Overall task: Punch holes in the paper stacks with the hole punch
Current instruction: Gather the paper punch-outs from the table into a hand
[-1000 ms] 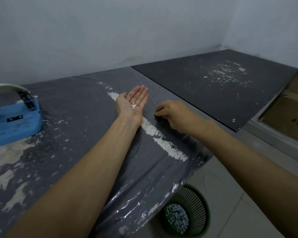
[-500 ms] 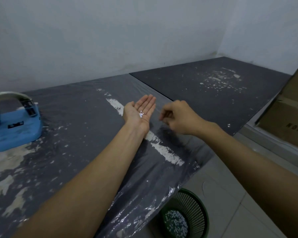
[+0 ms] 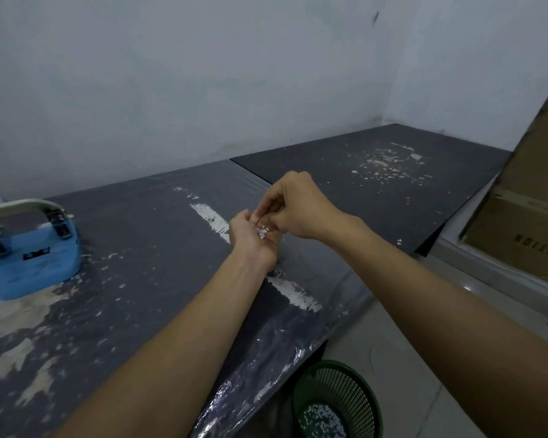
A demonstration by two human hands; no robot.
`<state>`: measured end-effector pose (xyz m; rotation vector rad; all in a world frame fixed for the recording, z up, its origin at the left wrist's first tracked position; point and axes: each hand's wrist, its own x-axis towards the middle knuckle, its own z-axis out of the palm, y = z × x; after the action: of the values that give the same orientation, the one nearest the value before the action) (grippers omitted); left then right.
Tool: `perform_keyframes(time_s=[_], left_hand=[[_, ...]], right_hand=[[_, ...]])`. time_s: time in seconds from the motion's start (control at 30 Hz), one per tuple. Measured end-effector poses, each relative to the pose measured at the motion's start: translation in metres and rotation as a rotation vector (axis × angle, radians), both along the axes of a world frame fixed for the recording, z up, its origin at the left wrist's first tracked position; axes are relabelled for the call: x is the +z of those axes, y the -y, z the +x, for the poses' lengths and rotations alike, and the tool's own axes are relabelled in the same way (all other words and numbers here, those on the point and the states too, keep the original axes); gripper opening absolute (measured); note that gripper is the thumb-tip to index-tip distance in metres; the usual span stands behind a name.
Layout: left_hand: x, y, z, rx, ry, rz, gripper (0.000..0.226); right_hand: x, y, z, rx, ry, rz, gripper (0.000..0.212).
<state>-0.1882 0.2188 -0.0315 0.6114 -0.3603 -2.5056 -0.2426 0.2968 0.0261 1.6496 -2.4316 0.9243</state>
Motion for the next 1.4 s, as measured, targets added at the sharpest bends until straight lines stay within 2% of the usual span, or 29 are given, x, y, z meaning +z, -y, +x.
perform_keyframes(time_s=[0.17, 0.3, 0.43, 0.6, 0.97, 1.1, 1.4], left_hand=[[0.011, -0.012, 0.005, -0.011, -0.021, 0.013, 0.026], [0.023, -0.026, 0.019, -0.03, -0.095, 0.017, 0.045], [0.03, -0.051, 0.035, -0.07, -0.129, -0.03, 0.051], [0.025, -0.093, 0.044, -0.144, -0.128, -0.015, 0.051], [-0.013, -0.192, 0.054, -0.282, -0.102, -0.014, 0.051], [-0.04, -0.22, 0.051, -0.31, -0.035, -0.003, 0.051], [-0.111, -0.239, 0.035, -0.322, 0.136, 0.062, 0.049]], right_hand=[[0.007, -0.011, 0.01, -0.02, -0.056, -0.036, 0.011], [0.008, -0.026, 0.023, -0.157, -0.077, -0.17, 0.015], [-0.004, -0.056, 0.042, -0.248, 0.029, -0.391, 0.022], [-0.027, -0.097, 0.062, -0.284, 0.137, -0.51, 0.025], [-0.083, -0.174, 0.089, -0.538, 0.4, -0.906, 0.029], [-0.112, -0.198, 0.09, -0.61, 0.502, -0.948, 0.027], [-0.182, -0.217, 0.078, -0.691, 0.686, -0.891, 0.026]])
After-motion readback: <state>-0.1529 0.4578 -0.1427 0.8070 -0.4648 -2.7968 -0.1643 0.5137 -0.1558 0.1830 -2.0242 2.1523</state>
